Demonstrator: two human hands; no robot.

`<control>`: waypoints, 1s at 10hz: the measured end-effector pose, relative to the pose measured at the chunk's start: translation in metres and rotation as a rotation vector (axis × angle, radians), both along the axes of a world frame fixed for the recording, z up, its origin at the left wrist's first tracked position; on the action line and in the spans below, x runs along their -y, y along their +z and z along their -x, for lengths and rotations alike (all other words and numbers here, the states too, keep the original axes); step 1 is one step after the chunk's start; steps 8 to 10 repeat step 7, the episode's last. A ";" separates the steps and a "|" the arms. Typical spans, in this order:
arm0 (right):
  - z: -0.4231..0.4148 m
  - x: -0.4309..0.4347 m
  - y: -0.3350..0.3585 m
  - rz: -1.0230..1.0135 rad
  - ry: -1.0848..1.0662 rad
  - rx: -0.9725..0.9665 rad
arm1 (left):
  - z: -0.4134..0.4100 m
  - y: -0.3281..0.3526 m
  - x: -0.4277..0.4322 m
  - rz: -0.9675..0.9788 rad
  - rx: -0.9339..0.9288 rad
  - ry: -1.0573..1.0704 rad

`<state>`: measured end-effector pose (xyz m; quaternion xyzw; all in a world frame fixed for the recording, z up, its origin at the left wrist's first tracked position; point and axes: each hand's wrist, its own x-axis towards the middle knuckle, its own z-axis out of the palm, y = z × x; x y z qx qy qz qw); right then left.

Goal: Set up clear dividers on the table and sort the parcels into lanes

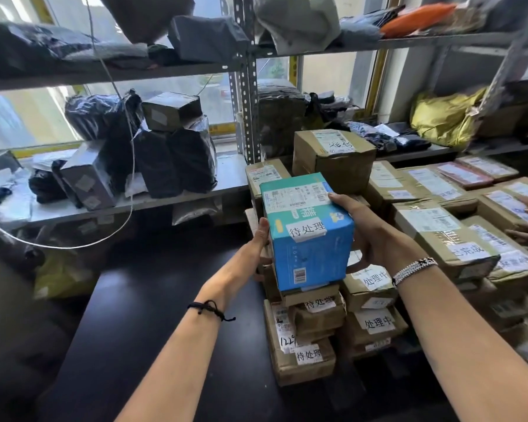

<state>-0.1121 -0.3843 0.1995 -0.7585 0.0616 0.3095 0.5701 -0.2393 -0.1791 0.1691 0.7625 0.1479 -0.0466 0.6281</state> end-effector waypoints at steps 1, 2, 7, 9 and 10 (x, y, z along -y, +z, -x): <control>0.003 -0.001 0.000 -0.007 0.017 0.056 | 0.000 -0.002 -0.008 -0.001 0.006 0.022; 0.002 0.002 0.000 -0.046 0.029 0.086 | -0.001 -0.006 -0.014 -0.023 0.011 0.040; 0.001 0.005 0.007 -0.113 -0.053 0.203 | -0.007 -0.005 -0.036 0.034 0.133 0.139; 0.001 0.005 0.007 -0.113 -0.053 0.203 | -0.007 -0.005 -0.036 0.034 0.133 0.139; 0.001 0.005 0.007 -0.113 -0.053 0.203 | -0.007 -0.005 -0.036 0.034 0.133 0.139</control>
